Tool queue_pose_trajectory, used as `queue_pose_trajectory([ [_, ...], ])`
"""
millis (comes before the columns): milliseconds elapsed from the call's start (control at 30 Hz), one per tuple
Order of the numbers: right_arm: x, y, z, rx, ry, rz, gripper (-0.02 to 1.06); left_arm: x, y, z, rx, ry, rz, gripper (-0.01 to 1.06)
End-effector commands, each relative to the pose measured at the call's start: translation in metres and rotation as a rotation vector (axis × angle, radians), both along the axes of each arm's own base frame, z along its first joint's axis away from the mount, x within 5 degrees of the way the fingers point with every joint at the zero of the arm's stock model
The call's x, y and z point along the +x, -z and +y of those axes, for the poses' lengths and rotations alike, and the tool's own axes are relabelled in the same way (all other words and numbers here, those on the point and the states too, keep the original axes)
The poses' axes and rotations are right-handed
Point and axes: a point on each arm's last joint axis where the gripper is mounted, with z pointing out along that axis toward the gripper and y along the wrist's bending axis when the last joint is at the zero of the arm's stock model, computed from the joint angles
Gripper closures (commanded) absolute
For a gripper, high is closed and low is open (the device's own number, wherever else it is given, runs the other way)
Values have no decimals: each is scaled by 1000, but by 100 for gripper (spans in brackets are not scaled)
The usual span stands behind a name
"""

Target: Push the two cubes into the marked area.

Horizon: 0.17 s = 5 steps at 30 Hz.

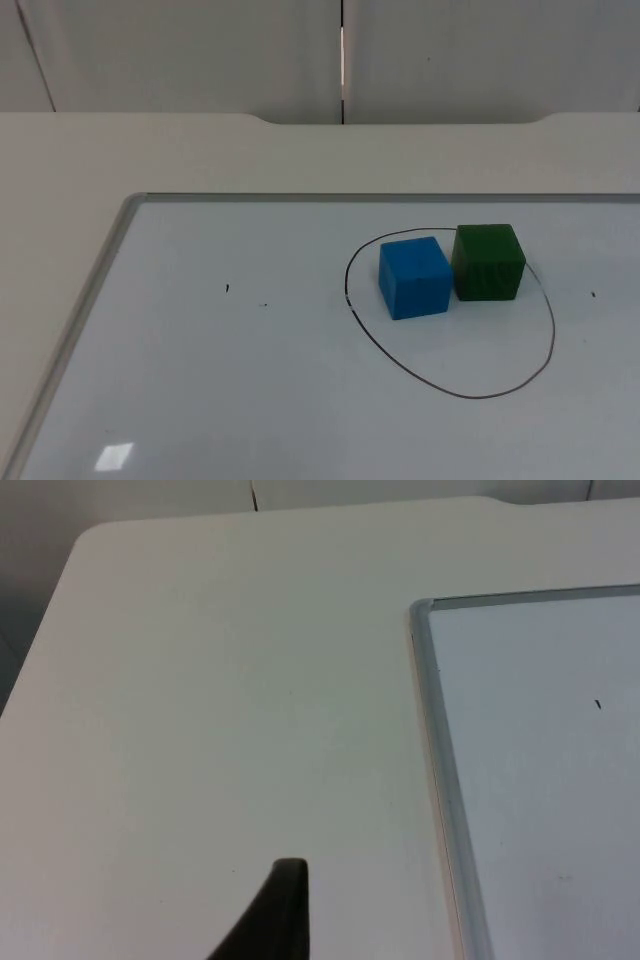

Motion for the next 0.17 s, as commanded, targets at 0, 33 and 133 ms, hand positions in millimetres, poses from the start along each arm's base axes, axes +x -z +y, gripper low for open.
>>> queue_pose_trajectory([
  [0, 0, 1, 0, -14, 47, -2, 0, 0, 1, 0, -4, -9, -3, 3],
  [33, 0, 1, 0, -14, 47, -2, 0, 0, 1, 0, -4, -9, -3, 3],
  [133, 0, 1, 1, -14, 101, -2, 0, 0, 1, 0, -4, -9, -3, 3],
])
